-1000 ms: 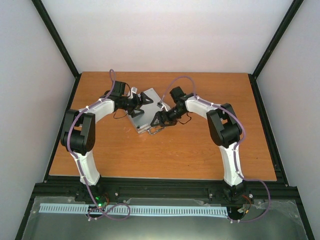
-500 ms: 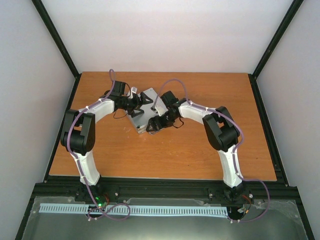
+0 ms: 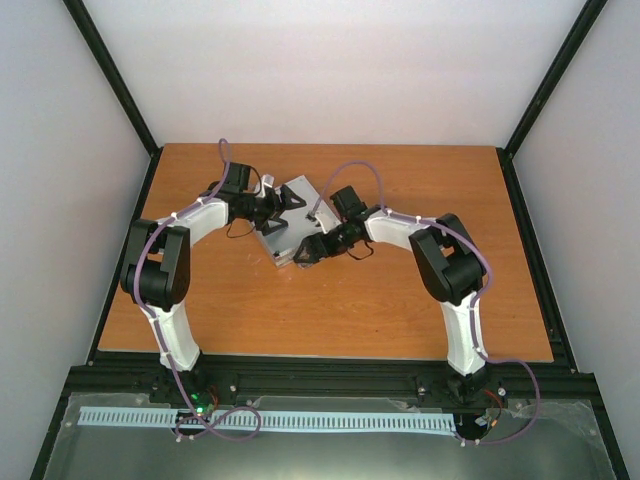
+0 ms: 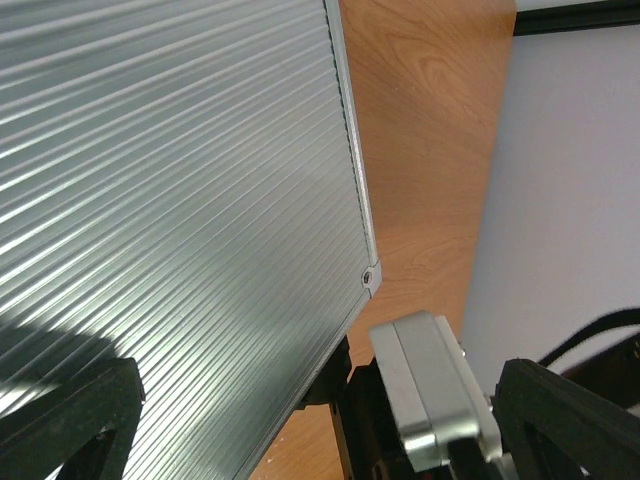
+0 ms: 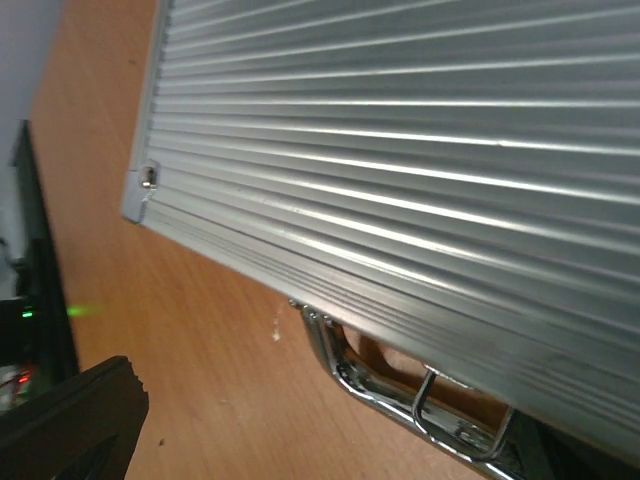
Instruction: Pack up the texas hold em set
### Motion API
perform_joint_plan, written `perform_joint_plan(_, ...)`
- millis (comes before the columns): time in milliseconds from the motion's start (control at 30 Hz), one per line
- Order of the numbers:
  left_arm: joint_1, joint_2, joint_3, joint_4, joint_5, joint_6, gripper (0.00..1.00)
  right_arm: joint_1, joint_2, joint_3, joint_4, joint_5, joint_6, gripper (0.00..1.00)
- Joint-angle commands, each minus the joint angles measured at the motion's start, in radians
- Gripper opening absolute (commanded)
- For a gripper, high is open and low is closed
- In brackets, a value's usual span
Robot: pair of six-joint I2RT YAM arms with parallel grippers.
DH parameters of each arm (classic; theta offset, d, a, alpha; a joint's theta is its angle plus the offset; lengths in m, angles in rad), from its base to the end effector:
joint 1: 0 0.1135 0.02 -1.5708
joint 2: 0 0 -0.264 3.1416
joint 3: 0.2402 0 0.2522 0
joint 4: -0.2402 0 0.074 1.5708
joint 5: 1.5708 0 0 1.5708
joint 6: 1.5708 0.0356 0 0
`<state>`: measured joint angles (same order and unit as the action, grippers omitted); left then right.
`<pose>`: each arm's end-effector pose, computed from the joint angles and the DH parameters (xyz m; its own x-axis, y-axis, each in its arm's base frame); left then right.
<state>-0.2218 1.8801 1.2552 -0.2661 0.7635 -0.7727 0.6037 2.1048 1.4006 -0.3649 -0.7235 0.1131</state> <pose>0.3817 -0.1113 0.1928 -0.9502 -0.3027 -0.0747 -0.1122 0.5556 -0.8239 0.3392 0.2626 0.1396 -0.7948 -0.4453 -0.4123 -0.6017 0.4897 0.6310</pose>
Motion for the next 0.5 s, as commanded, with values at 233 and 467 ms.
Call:
perform_joint_plan(233,-0.004,-0.01,-0.04,-0.048,-0.021,0.018,1.0,-0.057,0.156,0.023,-0.005,-0.433,-0.063,0.98)
perform_joint_plan(467,-0.004,-0.013,-0.048,-0.046,-0.018,0.019,1.0,-0.077,0.211,0.085,-0.046,-0.544,-0.073,0.97)
